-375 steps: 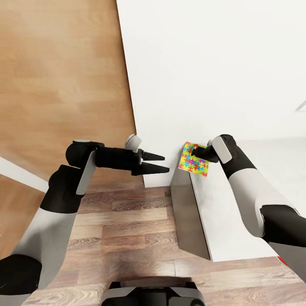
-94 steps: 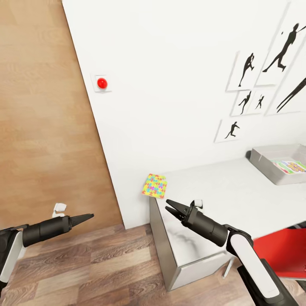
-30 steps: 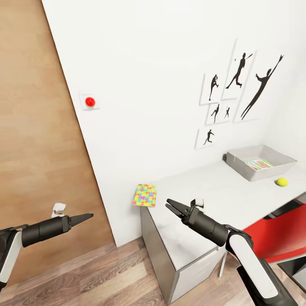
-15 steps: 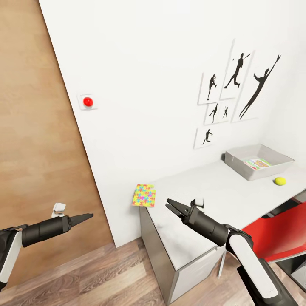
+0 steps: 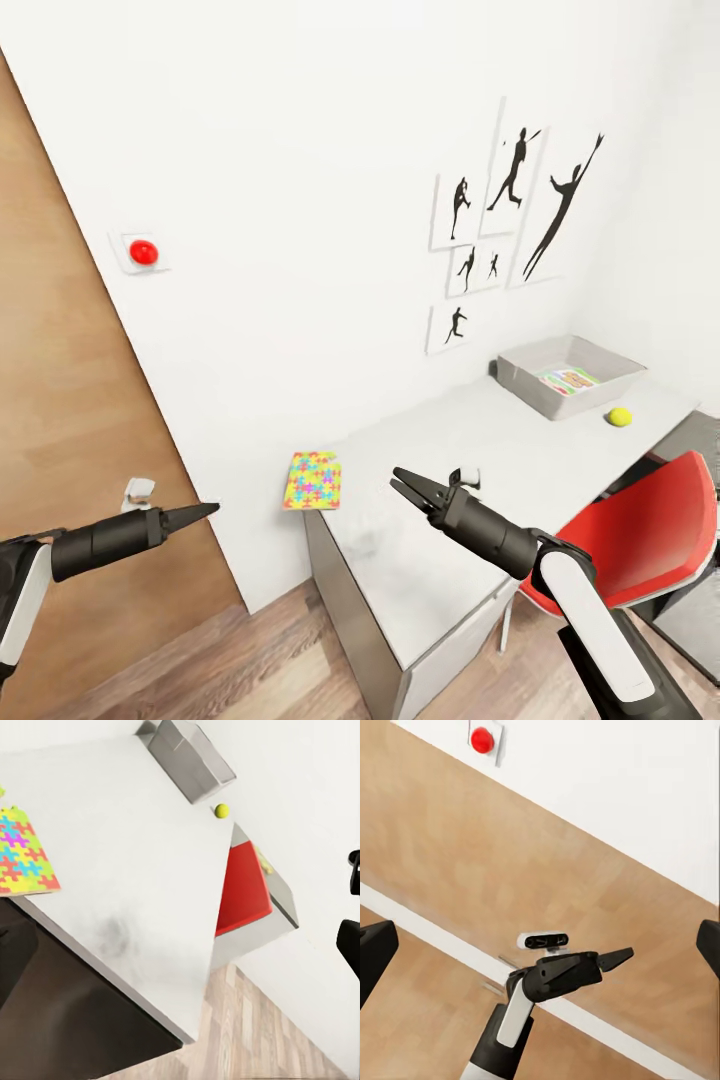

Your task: Put all the toys in the child's room - the three board games (two on the bed and one on the table), the two jigsaw puzzles on the table, and the tennis ball on the table - inside the toy box on the table in the child's room.

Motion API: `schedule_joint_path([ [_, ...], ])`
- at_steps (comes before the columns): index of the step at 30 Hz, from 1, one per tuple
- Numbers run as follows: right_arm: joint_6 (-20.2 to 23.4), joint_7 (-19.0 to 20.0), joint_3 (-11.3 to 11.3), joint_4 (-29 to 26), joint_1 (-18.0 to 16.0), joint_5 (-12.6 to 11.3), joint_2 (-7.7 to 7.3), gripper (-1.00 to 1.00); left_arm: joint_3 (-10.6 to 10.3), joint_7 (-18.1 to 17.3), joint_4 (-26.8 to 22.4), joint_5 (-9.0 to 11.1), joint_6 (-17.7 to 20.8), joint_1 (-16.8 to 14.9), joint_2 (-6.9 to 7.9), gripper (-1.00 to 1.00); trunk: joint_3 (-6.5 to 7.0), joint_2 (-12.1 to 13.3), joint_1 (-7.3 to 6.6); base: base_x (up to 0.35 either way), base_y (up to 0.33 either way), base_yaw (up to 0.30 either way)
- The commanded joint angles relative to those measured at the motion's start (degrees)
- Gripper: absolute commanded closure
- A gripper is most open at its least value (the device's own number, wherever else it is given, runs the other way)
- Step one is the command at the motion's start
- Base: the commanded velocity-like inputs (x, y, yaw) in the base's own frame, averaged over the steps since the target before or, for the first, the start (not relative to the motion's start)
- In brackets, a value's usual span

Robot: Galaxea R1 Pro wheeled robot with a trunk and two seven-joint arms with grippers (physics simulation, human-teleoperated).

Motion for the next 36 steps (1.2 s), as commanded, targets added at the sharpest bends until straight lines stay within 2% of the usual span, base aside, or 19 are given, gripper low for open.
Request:
schedule_joint_path([
  [1,0.21,0.01,0.04,0.02,-0.07,-0.24,-0.04,-1.0,0.03,-0.03,0.02,0.15,0.45,-0.03,0.02,-1.0,-0.09,-0.11,0.06,0.234,0.025,-0.266],
  [5,0.21,0.02,0.01,0.02,-0.08,-0.24,-0.06,-1.0,0.12,0.52,1.17,-0.15,0.54,-0.18,0.02,-1.0,0.0,-0.11,0.06,0.233,0.013,-0.267],
  [8,0.21,0.01,-0.1,0.02,-0.08,-0.24,-0.1,-1.0,0.17,1.65,3.77,-0.61,0.81,-0.44,0.02,-1.0,0.05,-0.11,0.06,0.233,0.004,-0.247],
  [13,0.22,0.06,-0.41,0.02,-0.08,-0.24,-0.22,-1.0,0.09,6.21,12.46,-1.0,1.85,-0.91,0.01,-1.0,0.08,-0.11,0.06,0.211,0.001,-0.082],
  [15,0.22,0.06,-0.45,0.02,-0.08,-0.24,-0.27,-1.0,0.06,7.29,13.99,-1.0,2.78,-1.09,-0.03,-1.0,0.08,-0.11,0.06,0.095,0.0,-0.021],
  [20,0.25,0.0,-0.54,0.02,-0.08,-0.24,-0.27,-1.0,-0.06,9.22,15.86,-1.04,5.66,-1.38,-0.2,-1.0,0.08,-0.11,0.06,0.029,0.0,-0.006],
  [24,0.29,-0.05,-0.57,0.02,-0.08,-0.24,-0.31,-1.0,0.08,12.62,16.57,-0.88,6.6,-1.44,-0.18,-1.0,0.08,-0.11,0.06,0.005,0.0,-0.001],
  [32,0.27,-0.12,-0.61,0.02,-0.08,-0.24,-0.33,-1.0,0.27,13.72,17.37,-0.59,6.91,-1.48,-0.12,-1.0,0.08,-0.11,0.06,0.001,0.0,0.0],
  [36,0.19,-0.4,-0.9,0.02,-0.08,-0.19,-0.42,-1.0,0.29,13.98,20.52,-0.57,6.92,-2.17,-0.04,-1.0,0.08,-0.11,0.06,0.0,0.0,0.0],
])
